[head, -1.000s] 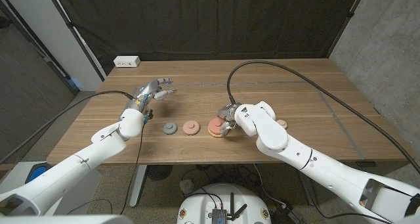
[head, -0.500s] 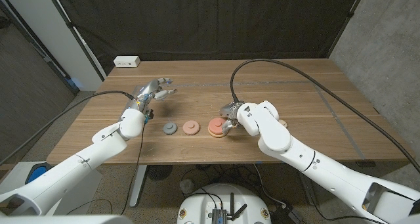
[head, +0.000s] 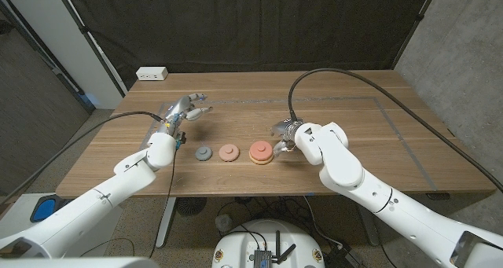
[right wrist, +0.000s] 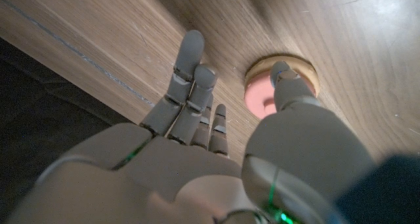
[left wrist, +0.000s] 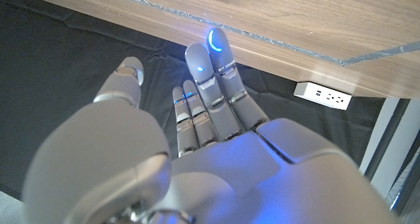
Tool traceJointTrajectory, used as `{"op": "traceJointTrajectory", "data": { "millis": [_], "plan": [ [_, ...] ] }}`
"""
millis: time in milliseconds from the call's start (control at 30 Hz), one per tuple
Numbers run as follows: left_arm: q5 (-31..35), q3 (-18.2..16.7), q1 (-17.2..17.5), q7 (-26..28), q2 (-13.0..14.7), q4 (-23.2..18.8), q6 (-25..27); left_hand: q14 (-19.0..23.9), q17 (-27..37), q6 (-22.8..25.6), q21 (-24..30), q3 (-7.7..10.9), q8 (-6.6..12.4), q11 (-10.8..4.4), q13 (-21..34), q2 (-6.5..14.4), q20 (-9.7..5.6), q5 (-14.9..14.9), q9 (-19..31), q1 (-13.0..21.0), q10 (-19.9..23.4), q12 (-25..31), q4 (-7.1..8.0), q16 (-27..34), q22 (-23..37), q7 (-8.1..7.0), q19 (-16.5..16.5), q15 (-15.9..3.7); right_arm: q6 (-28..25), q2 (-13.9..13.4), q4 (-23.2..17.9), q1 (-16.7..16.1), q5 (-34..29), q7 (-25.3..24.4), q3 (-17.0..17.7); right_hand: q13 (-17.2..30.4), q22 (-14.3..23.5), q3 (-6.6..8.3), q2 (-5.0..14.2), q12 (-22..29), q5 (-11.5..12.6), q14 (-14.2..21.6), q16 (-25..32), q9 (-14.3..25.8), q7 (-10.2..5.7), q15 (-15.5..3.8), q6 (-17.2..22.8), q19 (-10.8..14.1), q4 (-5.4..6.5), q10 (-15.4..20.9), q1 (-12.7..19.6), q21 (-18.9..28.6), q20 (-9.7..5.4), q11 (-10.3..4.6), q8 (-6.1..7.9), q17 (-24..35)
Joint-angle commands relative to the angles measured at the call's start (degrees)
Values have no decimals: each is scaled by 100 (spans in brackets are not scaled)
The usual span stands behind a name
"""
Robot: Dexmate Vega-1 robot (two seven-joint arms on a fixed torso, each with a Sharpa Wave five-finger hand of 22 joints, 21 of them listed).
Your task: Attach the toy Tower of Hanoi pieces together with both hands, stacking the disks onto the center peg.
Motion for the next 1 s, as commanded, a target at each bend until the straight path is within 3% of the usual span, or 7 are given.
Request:
{"op": "traceJointTrajectory", "data": {
  "millis": [33, 300, 833, 933, 1000],
  "plan": [
    [59, -50, 90, 46, 42, -291, 94, -28, -2, -5, 52, 30, 10, -38, 9, 8, -708, 38, 16, -43, -16, 4, 3, 42, 3, 15, -43, -421, -291, -108, -343, -674, -5, -1059, 453, 41, 22, 10, 52, 88, -7, 149, 91, 32, -50, -494, 190, 106, -37, 189, 139, 68, -581, -68, 77, 106],
    [-38, -266, 376, -25, 277, -548, 102, -40, 2, -56, 68, 36, -8, 3, 10, 0, -711, 41, 17, -45, -77, -18, 3, 50, -29, 19, -70, -422, -380, -154, -324, -1014, 66, -1785, 591, 85, 61, 6, 56, 117, 10, 296, 190, 40, -121, -492, 270, 199, -34, 287, 203, 144, -579, -176, 91, 245],
    [-131, -319, 459, -84, 228, -579, 127, -61, -8, -102, 93, 40, -20, 38, 8, -10, -714, 44, 16, -55, -102, -23, 5, 48, -65, 44, -80, -422, -606, -361, -377, -1521, 201, -2645, 858, 153, 52, -5, -1, 97, 1, 293, 155, 40, -155, -491, 355, 178, -30, 263, 235, 158, -578, -212, 86, 315],
    [-130, -298, 419, -97, 204, -541, 64, -62, -8, -104, 109, 42, -18, 30, 9, -11, -724, 44, 16, -55, -115, -26, 5, 53, -59, 52, -91, -422, -731, -377, -388, -1593, 115, -2674, 897, 181, 43, -8, -3, 105, -4, 330, 168, 35, -160, -490, 364, 171, -27, 300, 261, 160, -578, -394, 74, 345],
    [-161, -304, 408, -105, 186, -523, 14, -66, -13, -111, 112, 43, -20, 33, 9, -12, -725, 45, 16, -54, -119, -26, 5, 49, -63, 51, -91, -422, -770, -401, -394, -1661, 159, -2779, 956, 191, 58, -7, -6, 106, -5, 331, 161, 31, -190, -489, 391, 184, -25, 311, 270, 180, -578, -411, 77, 350]
  ]
}}
